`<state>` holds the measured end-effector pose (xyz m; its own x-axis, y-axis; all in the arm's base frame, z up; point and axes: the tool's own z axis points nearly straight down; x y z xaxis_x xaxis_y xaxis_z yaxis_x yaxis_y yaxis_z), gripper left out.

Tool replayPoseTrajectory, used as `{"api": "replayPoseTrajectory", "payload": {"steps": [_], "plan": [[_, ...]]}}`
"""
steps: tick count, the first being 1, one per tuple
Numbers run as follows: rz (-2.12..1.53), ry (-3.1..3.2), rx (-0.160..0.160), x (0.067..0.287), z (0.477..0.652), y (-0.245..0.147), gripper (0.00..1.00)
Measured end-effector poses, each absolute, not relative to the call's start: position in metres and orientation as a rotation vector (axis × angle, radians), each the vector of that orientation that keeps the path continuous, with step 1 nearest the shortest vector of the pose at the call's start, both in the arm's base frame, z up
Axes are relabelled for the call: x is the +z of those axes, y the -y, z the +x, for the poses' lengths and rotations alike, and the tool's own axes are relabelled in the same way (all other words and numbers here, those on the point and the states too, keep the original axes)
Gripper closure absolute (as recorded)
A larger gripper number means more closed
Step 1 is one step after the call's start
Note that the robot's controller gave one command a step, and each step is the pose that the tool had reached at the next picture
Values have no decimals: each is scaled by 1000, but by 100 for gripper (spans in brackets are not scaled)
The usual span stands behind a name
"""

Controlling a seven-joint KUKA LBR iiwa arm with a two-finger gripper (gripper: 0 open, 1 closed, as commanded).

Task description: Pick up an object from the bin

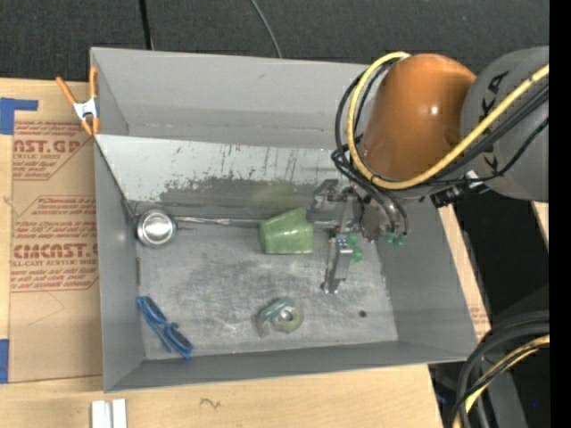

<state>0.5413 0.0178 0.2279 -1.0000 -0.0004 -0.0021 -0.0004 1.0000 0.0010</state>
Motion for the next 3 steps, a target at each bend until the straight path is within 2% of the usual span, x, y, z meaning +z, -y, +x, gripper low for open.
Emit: {"api": "replayPoseTrajectory", "payload": {"steps": [1,2,3], "plan": [[-303,-3135,1,129,487,-25,0],[-759,-3043,2,74,514,-17,0],[-928,-2985,-6,73,502,-33,0]]}}
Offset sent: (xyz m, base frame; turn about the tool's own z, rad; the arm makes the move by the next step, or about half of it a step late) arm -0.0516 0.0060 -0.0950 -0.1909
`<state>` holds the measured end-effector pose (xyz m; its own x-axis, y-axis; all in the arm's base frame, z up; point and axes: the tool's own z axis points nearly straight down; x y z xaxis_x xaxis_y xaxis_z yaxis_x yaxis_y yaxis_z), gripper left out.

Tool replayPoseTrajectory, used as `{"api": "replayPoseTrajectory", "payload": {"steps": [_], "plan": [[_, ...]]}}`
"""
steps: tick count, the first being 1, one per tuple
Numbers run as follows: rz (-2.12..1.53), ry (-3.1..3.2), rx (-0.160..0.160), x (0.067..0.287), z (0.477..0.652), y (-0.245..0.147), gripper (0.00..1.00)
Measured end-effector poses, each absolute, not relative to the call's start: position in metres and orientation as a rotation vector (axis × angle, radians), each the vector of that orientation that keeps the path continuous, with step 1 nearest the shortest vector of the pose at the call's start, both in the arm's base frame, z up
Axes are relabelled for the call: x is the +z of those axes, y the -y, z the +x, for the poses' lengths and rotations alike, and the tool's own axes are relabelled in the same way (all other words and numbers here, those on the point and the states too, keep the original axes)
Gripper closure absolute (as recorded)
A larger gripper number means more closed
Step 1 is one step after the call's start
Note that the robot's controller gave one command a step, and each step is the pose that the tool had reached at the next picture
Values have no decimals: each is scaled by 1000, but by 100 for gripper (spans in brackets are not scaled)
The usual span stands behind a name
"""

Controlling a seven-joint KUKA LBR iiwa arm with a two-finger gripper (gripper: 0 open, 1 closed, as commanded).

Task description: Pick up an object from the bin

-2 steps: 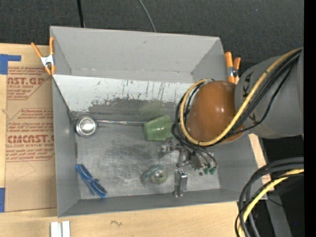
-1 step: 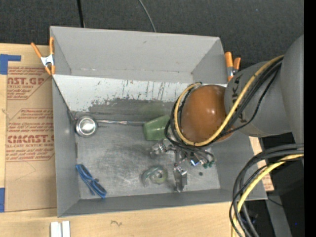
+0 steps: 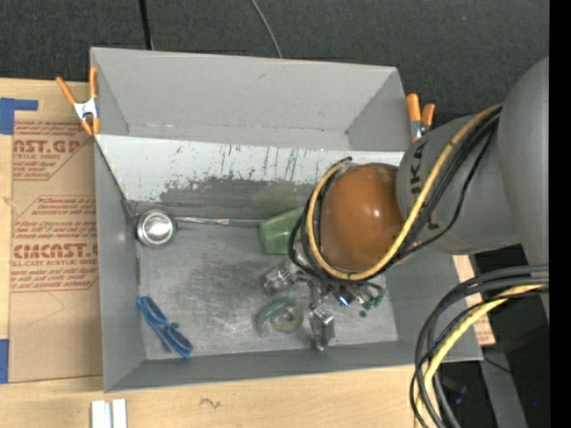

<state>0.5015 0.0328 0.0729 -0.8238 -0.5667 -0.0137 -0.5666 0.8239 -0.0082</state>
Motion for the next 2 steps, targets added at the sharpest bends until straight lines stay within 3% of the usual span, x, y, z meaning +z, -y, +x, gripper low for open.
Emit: {"api": "replayPoseTrajectory", "payload": {"steps": [1,2], "plan": [[-926,-2988,0,73,501,-34,100],[-1025,-2959,-3,215,517,-36,100]]}}
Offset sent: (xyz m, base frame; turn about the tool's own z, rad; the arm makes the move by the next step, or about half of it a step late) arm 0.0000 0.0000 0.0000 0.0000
